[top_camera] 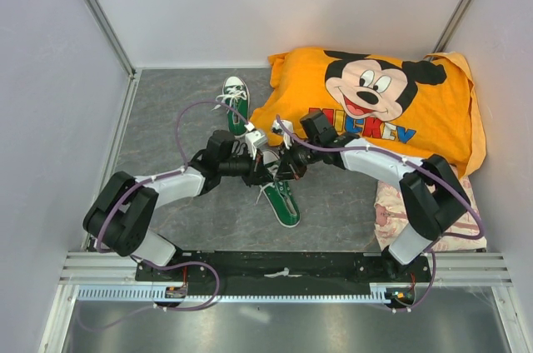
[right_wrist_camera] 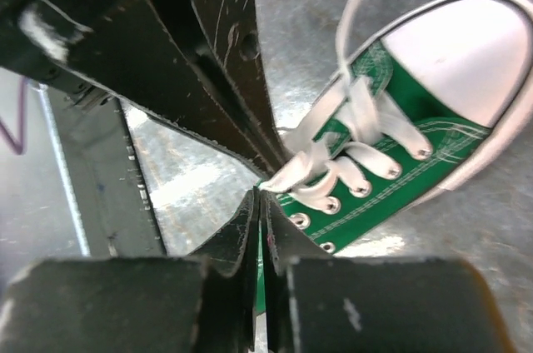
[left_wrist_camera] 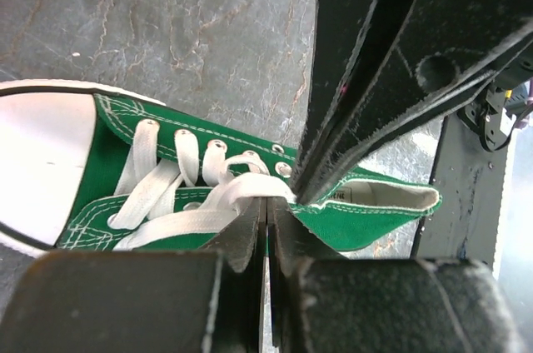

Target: Tie the shoes

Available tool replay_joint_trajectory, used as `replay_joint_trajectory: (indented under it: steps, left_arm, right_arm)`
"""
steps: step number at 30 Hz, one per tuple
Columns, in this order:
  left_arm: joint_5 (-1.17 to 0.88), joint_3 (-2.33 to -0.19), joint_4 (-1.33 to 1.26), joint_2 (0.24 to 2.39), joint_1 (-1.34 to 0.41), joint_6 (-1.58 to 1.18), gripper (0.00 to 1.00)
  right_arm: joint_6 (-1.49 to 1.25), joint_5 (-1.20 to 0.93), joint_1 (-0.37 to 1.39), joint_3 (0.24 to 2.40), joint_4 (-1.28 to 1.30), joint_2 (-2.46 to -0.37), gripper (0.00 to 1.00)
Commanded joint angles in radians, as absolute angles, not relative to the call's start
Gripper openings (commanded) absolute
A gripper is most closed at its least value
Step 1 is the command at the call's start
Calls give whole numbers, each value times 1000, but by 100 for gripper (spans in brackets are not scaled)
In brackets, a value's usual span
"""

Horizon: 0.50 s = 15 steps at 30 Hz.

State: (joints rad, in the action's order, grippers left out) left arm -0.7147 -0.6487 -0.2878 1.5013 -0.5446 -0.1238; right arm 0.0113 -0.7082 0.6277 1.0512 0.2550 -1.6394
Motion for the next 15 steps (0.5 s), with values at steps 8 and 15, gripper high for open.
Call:
replay_joint_trajectory:
  steps: [8,15]
  left_arm:
    - [-719,-598,-428,1468,-541,29,9]
    - [-750,-600,-442,1489,-542,69,7]
  right_arm:
    - [-121,-983,532,1084,196,-1701,40]
    - [-166,-980,460,1118,176,-1752,37]
